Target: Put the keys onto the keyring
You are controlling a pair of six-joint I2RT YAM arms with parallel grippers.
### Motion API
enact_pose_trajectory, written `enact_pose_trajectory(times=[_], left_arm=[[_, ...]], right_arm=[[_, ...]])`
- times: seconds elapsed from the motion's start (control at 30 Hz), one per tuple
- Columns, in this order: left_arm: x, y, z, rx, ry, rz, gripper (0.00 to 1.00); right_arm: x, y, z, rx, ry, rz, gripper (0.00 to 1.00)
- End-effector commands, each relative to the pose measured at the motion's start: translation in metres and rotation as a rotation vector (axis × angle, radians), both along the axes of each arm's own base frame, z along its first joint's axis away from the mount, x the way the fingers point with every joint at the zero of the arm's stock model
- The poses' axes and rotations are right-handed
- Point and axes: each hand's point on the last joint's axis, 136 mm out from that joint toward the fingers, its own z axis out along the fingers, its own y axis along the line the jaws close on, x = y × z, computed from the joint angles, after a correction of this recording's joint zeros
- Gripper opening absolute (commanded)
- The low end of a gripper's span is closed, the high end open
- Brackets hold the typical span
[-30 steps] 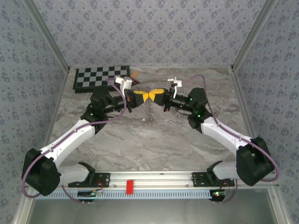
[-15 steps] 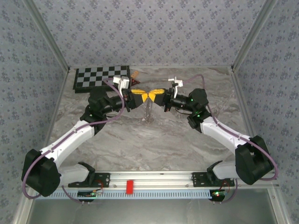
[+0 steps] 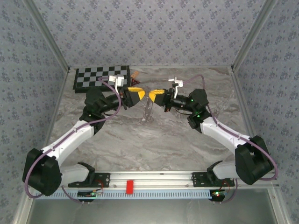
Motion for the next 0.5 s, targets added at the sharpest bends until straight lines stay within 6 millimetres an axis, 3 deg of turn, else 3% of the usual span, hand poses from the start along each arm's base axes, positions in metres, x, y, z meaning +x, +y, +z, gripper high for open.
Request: enact_pose_trajectory(times=[0.0, 0.17, 0.47], left_arm=[[-0.0071, -0.0057, 0.0096, -0.023, -0.033, -0.053, 0.42], [-0.0118, -0.0122, 0.0078, -0.011, -0.036, -0.081, 0.42], [-0.0106, -0.0035, 0.0131, -0.008, -0.055, -0.035, 0.42]], right_arm=[[-0.0009, -0.0026, 0.0091, 0.025, -0.042, 0.000, 0.00], [0.0001, -0.0018, 0.0094, 0.029, -0.039, 0.002, 0.00], [0.0018, -0.0030, 0.0090, 0.033, -0.034, -0.009, 0.00]])
